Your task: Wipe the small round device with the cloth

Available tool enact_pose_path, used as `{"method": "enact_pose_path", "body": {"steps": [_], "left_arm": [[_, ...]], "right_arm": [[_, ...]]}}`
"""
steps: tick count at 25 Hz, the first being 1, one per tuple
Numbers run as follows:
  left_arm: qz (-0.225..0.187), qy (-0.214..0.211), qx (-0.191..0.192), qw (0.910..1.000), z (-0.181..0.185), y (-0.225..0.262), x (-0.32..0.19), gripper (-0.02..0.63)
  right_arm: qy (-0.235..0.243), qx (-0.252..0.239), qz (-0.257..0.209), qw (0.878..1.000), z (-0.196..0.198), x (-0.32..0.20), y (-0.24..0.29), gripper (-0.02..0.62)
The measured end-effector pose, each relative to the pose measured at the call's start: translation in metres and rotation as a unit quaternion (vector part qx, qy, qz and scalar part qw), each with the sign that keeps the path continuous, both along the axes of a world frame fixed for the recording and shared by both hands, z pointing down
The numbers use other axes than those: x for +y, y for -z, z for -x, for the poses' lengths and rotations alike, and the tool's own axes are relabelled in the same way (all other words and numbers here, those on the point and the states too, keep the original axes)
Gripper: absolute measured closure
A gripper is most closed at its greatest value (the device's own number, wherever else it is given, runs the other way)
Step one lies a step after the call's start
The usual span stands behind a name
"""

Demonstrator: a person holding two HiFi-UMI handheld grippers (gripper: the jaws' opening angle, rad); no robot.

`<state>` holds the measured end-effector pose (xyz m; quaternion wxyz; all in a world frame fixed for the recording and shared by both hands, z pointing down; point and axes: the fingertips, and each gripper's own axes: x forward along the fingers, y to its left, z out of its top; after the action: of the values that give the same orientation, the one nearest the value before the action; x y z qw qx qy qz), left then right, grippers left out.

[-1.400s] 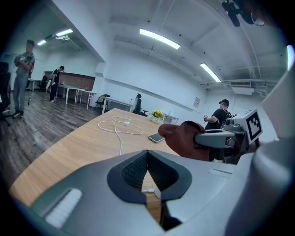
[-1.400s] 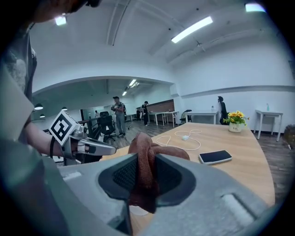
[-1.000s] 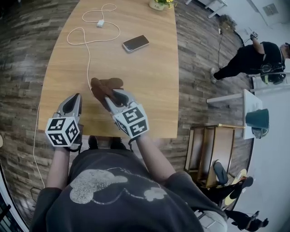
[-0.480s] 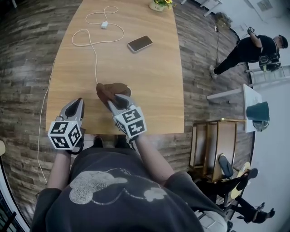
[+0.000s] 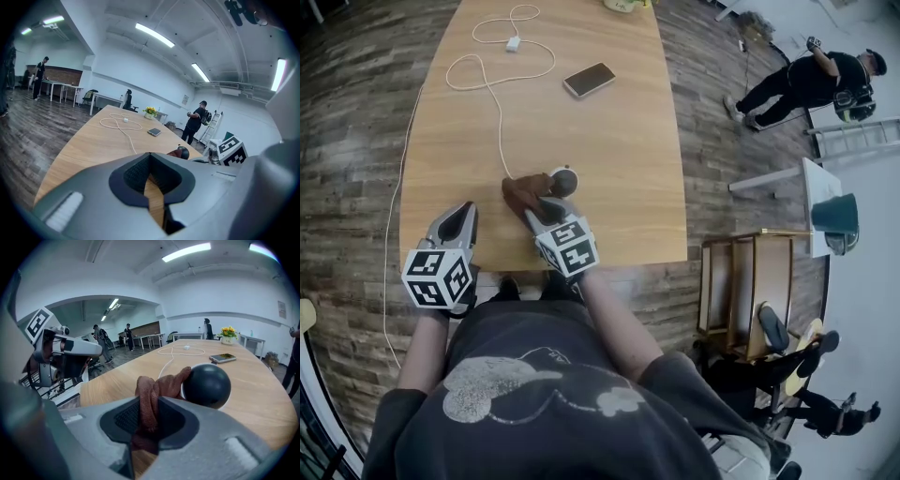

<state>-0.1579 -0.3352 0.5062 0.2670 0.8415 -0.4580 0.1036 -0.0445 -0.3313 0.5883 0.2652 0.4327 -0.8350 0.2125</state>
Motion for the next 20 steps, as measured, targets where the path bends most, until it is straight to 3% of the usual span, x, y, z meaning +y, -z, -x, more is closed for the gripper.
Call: {"method": "enact_pose_path", "body": {"steps": [5, 11, 17, 20], "left_arm": [[0.000, -0.013, -0.002, 0.9999, 0.007, -0.003, 0.003, 0.588], [0.004, -0.040, 0.007, 0.9992, 0.003, -0.007, 0.007, 0.588], [0.000, -0.071, 0.015, 0.9974, -0.018, -0.007, 0.010, 0.588], [-0.001, -0.071, 0.014, 0.9974, -0.027, -0.007, 0.018, 0.588]], "right_arm": [[-0.014, -0.001, 0.010, 1.000, 0.001, 0.008, -0.010, 0.512], [-0.015, -0.011, -0.040, 0.999, 0.002, 0.039, 0.035, 0.512], [-0.088, -0.001, -0.091, 0.992, -0.048, 0.055, 0.067, 0.512], [-0.100, -0.001, -0.083, 0.991, -0.067, 0.051, 0.060, 0.512]]}}
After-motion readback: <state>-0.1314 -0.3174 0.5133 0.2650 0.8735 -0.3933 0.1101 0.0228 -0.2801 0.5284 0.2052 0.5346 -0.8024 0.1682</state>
